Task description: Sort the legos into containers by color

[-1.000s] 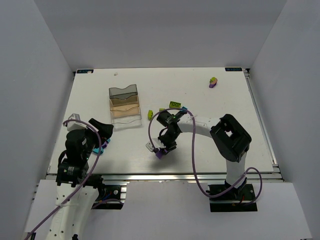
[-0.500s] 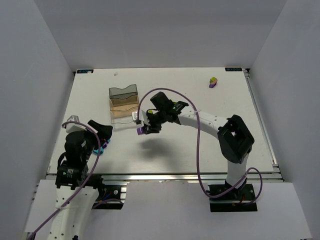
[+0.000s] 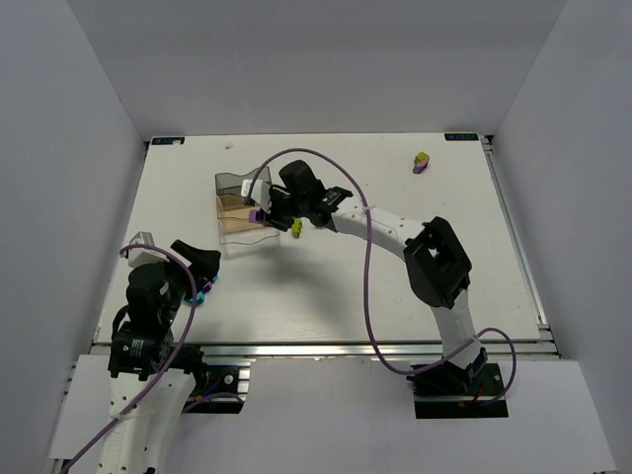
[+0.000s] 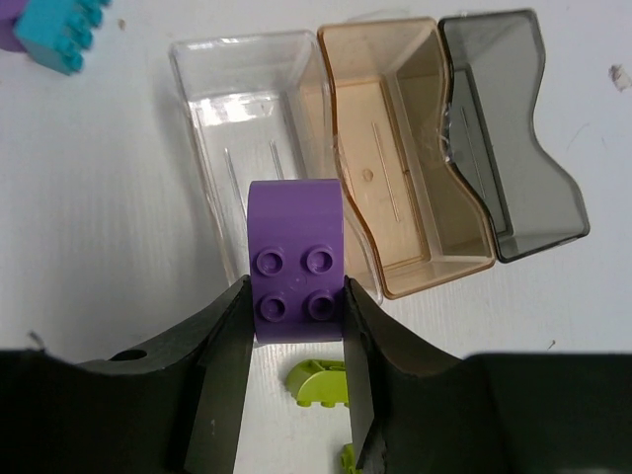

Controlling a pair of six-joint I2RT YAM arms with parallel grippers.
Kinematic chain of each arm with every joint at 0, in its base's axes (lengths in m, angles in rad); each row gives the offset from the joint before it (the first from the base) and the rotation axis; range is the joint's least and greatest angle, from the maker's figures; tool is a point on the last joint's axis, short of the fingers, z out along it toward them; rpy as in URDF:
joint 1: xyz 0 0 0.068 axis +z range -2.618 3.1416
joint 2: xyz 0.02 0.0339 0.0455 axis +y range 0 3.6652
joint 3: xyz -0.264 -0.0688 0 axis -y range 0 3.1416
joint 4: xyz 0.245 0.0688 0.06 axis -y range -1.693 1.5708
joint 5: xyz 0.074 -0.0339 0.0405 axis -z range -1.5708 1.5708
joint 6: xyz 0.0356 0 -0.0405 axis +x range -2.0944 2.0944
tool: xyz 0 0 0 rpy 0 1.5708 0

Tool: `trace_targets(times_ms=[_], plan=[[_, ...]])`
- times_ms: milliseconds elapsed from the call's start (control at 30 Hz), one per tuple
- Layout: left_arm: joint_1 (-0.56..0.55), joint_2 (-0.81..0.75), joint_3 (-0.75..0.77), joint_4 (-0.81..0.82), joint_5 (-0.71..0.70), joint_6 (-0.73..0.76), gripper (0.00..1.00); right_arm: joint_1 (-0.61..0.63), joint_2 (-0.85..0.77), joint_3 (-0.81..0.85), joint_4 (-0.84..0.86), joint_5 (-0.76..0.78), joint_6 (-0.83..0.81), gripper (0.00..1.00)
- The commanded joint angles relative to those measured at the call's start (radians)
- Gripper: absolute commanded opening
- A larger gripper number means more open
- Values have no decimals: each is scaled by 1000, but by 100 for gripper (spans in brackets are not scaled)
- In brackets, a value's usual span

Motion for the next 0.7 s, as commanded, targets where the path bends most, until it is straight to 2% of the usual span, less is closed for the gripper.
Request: trace_targets(times_ms=[0, 233, 333, 400, 433, 500, 533, 667], plan=[[3, -4, -2, -16, -13, -5, 93, -1, 41, 71, 42, 41, 2, 15], [3, 1, 1, -20, -15, -4, 93, -3, 101, 97, 63, 58, -20, 35], [3, 7, 9, -28, -17, 0, 93, -3, 123, 111, 68, 61, -21, 40], [3, 12, 12, -31, -18, 1, 93, -3, 133, 115, 69, 58, -24, 47], [3, 16, 15, -34, -18, 4, 93, -3, 135, 117, 71, 57, -24, 56], [3, 22, 18, -37, -18, 6, 93, -1, 138, 114, 76, 57, -24, 64], [3, 28, 20, -37, -17, 7, 93, -3, 135, 106, 79, 57, -26, 71], [3, 45, 23, -33, -17, 7, 93, -4, 120, 89, 86, 54, -27, 75]])
